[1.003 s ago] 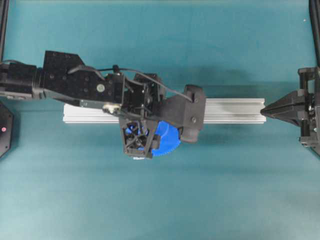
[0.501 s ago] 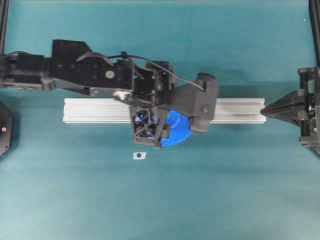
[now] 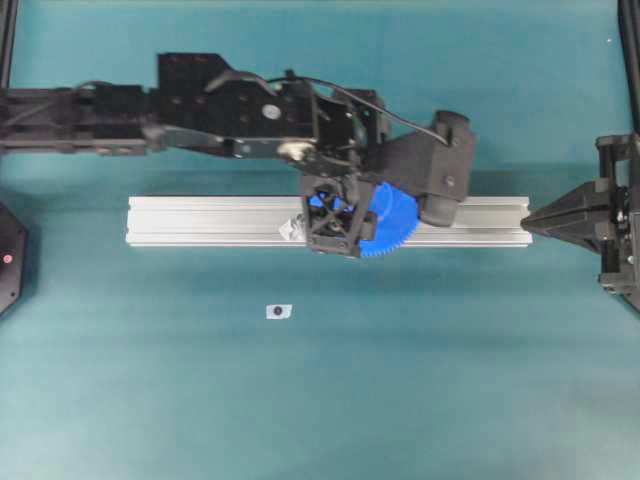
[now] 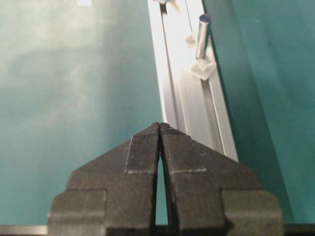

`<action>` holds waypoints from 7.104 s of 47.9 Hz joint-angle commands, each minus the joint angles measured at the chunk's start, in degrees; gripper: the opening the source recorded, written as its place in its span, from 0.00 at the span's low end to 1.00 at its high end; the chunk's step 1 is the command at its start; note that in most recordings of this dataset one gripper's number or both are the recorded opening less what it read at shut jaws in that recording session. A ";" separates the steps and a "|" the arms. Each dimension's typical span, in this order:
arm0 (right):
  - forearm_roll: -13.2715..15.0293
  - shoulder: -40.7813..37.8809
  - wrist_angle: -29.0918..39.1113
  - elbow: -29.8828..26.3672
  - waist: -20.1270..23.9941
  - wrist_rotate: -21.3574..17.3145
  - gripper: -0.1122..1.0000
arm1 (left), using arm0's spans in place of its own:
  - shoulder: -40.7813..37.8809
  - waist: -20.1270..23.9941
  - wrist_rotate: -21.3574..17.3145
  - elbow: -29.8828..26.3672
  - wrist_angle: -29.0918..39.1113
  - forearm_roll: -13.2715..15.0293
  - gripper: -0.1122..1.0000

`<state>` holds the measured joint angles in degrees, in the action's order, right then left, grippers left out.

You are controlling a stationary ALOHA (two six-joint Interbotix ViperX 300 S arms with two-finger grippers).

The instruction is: Find the location of the shaft and insert the large gear.

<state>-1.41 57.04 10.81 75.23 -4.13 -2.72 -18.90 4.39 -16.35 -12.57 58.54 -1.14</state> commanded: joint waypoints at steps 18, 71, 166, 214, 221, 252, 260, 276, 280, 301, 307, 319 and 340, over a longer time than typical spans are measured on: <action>0.00 -0.26 -0.26 -0.53 -0.18 -0.70 0.13 | -4.31 1.05 -3.43 -6.94 -0.18 -0.18 0.74; 0.00 0.18 -0.26 -0.35 -0.18 -2.11 0.13 | -8.26 5.01 -3.87 -7.56 -1.05 -0.18 0.74; 0.00 1.93 -0.35 0.26 -0.18 -3.78 0.13 | -7.65 4.39 -4.57 -3.69 -1.41 -0.18 0.74; 0.00 3.25 -0.26 0.00 -0.18 -3.87 0.13 | -6.15 3.69 -4.75 -4.31 -2.37 -0.18 0.88; 0.00 3.34 -0.26 -0.09 -0.18 -3.87 0.13 | -6.24 3.78 -4.39 -5.36 -2.90 -0.18 0.88; 0.00 3.25 -0.26 0.09 -0.18 -4.04 0.13 | -6.33 3.08 -3.96 -6.59 -2.11 -0.18 0.93; 0.00 3.34 -0.18 0.18 -0.18 -3.96 0.13 | -6.06 2.72 -3.78 -6.86 -0.09 -0.18 0.93; 0.00 3.34 -0.26 0.26 -0.09 -3.96 0.13 | -6.06 2.72 -2.46 -7.82 0.35 -0.18 0.93; 0.00 3.25 -0.26 0.18 -0.18 -3.96 0.13 | -6.06 2.64 -2.29 -8.09 0.44 -0.18 0.93; 0.00 3.34 -0.26 0.26 -0.18 -3.96 0.13 | -3.25 2.64 0.26 -9.58 0.62 -0.18 0.93; 0.00 3.34 -0.26 0.26 -0.18 -3.96 0.13 | -1.93 2.46 0.44 -9.40 1.14 -0.09 0.93; 0.00 3.34 -0.26 0.35 -0.18 -3.96 0.13 | -1.41 1.76 0.53 -9.49 3.08 -0.18 0.93; -0.09 3.34 -0.18 0.35 -0.18 -3.96 0.13 | -0.88 1.58 3.52 -9.76 4.83 -0.09 0.93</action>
<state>-1.41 60.73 10.90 76.20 -4.22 -6.24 -22.85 6.24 -13.01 -20.74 63.46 -1.14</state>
